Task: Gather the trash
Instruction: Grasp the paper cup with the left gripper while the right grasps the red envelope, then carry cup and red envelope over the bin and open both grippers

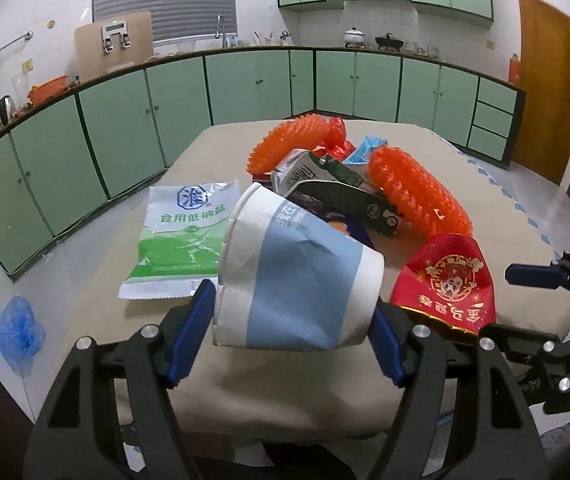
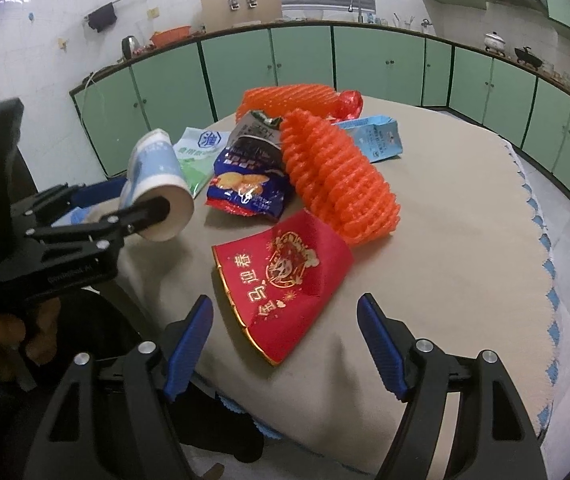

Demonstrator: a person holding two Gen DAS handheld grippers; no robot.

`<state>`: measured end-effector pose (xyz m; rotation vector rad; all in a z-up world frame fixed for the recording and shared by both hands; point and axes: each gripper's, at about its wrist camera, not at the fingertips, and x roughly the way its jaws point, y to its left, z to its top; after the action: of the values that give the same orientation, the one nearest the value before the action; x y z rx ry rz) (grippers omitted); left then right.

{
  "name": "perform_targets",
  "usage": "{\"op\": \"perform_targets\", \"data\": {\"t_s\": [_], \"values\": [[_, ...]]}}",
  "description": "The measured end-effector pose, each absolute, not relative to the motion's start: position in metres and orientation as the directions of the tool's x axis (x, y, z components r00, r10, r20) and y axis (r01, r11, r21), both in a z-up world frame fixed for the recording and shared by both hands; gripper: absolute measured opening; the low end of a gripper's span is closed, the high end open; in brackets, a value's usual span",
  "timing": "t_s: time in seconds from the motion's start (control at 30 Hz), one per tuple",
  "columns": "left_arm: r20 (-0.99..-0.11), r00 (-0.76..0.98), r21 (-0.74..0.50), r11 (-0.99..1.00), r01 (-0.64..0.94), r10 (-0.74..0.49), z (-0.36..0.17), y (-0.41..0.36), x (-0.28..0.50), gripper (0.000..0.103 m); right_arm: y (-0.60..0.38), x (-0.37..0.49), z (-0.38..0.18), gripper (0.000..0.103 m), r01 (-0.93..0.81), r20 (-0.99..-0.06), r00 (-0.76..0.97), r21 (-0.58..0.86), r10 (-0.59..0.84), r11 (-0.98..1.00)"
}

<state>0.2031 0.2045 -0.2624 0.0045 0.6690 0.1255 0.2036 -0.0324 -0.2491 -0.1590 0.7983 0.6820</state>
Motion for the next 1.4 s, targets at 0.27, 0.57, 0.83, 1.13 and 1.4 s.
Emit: {"op": "perform_targets", "data": {"t_s": [0.27, 0.57, 0.83, 1.13, 1.4], "values": [[-0.627, 0.770, 0.042, 0.992, -0.119, 0.118, -0.262, 0.207, 0.204, 0.069, -0.027, 0.215, -0.255, 0.073, -0.602, -0.726, 0.438, 0.201, 0.530, 0.773], [-0.625, 0.773, 0.026, 0.992, -0.123, 0.112, -0.263, 0.208, 0.204, 0.069, -0.030, 0.228, -0.258, 0.071, -0.554, -0.726, 0.422, 0.268, 0.543, 0.788], [-0.627, 0.771, 0.027, 0.992, -0.120, 0.111, -0.261, 0.206, 0.204, 0.069, -0.035, 0.236, -0.263, 0.019, -0.545, -0.721, 0.372, 0.341, 0.585, 0.766], [-0.606, 0.790, 0.036, 0.995, -0.095, 0.097, -0.237, 0.185, 0.196, 0.069, -0.058, 0.219, -0.225, 0.017, -0.557, -0.681, 0.419, 0.330, 0.601, 0.762], [-0.594, 0.804, 0.046, 0.999, -0.005, 0.031, -0.220, 0.137, 0.187, 0.069, -0.106, 0.208, -0.195, 0.017, -0.512, -0.647, 0.497, 0.319, 0.578, 0.798]]}}
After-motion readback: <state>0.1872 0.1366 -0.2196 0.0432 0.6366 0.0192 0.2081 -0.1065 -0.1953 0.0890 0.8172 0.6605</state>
